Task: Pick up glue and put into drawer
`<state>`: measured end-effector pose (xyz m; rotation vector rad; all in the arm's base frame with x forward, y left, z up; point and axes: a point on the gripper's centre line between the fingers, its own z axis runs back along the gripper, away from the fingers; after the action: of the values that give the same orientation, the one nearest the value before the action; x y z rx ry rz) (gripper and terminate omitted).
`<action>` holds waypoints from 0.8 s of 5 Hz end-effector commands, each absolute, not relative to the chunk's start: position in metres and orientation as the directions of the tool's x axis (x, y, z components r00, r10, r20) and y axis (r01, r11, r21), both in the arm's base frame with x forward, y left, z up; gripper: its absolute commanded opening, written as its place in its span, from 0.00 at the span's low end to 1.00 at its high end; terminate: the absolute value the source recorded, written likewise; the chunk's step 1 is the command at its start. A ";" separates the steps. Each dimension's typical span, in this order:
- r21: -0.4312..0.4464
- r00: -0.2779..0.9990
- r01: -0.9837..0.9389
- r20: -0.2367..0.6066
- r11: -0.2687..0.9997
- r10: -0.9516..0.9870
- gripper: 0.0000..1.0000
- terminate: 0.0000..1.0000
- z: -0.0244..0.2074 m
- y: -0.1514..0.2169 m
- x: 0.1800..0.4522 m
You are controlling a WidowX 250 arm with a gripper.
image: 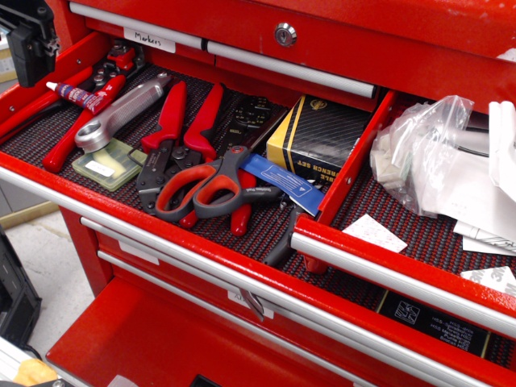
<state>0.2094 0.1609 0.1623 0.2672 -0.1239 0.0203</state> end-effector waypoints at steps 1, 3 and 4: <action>0.262 0.992 -0.036 0.125 0.964 0.004 1.00 0.00 0.162 0.161 0.209; 0.298 0.877 0.463 -0.020 0.834 -0.480 1.00 0.00 0.156 0.210 0.221; 0.346 0.732 0.650 -0.045 0.676 -0.680 1.00 0.00 0.146 0.220 0.236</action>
<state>0.2403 0.2182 0.1278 0.3097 -0.0995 -0.8060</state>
